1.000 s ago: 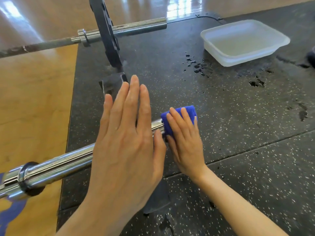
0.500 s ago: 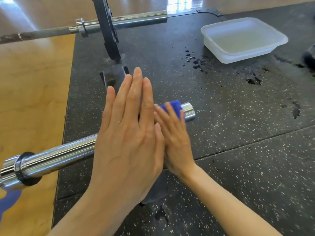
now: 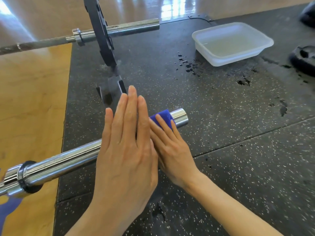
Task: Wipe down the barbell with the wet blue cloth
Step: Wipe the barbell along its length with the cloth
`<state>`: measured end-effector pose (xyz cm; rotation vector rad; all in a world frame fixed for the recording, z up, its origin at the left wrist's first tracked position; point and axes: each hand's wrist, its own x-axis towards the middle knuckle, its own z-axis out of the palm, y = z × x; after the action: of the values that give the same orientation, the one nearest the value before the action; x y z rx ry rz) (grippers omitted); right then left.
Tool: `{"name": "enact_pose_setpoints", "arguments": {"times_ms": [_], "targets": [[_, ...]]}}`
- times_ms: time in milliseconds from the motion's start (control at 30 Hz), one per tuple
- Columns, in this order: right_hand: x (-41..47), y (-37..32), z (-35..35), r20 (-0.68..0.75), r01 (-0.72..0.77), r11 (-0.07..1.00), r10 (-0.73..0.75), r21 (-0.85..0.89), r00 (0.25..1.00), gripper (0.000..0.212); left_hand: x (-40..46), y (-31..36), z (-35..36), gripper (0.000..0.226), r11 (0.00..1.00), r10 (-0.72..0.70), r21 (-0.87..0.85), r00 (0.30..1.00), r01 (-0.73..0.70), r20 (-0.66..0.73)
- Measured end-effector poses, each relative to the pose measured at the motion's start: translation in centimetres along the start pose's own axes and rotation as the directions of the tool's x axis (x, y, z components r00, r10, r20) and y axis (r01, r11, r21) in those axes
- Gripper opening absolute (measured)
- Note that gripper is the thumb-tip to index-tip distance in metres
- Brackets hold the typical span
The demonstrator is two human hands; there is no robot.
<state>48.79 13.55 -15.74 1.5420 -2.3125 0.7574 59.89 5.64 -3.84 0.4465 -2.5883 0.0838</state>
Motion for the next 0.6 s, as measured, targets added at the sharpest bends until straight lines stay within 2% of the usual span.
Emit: {"name": "enact_pose_setpoints", "arguments": {"times_ms": [100, 233, 367, 433, 467, 533, 600], "targets": [[0.8, -0.2, -0.4, 0.062, 0.004, 0.999, -0.002, -0.032, 0.998, 0.052, -0.8, 0.7, -0.1, 0.069, 1.0, 0.008, 0.021, 1.0, -0.008, 0.007], [4.2, -1.1, -0.4, 0.084, -0.151, 0.985, 0.157, -0.077, 0.984, 0.055, -2.0, 1.4, -0.4, 0.077, 0.999, 0.021, 0.03, 0.999, -0.023, 0.037], [-0.9, -2.0, -1.5, 0.028, -0.063, 0.997, 0.062, 0.043, 0.998, 0.049, -3.6, 1.9, -0.8, 0.073, 0.999, 0.048, 0.019, 0.998, -0.048, 0.043], [-0.3, -1.7, -1.8, 0.068, -0.057, 0.998, 0.056, 0.008, 0.996, 0.049, -4.4, 2.2, -0.9, 0.071, 0.997, 0.07, 0.029, 0.996, -0.071, 0.058], [0.9, -1.7, -1.6, 0.094, -0.097, 0.995, 0.098, -0.015, 0.991, 0.047, -4.8, 2.4, -1.1, 0.072, 0.996, 0.085, 0.028, 0.993, -0.087, 0.077], [3.1, -2.1, -1.3, 0.166, -0.194, 0.981, 0.196, -0.029, 0.966, 0.042, -5.7, 2.5, -1.8, 0.074, 0.992, 0.123, -0.039, 0.986, -0.119, 0.115], [3.0, -2.5, -1.4, 0.145, -0.191, 0.981, 0.193, -0.03, 0.97, 0.042, -5.9, 2.1, -3.0, 0.076, 0.983, 0.138, -0.136, 0.984, -0.122, 0.115]]}}
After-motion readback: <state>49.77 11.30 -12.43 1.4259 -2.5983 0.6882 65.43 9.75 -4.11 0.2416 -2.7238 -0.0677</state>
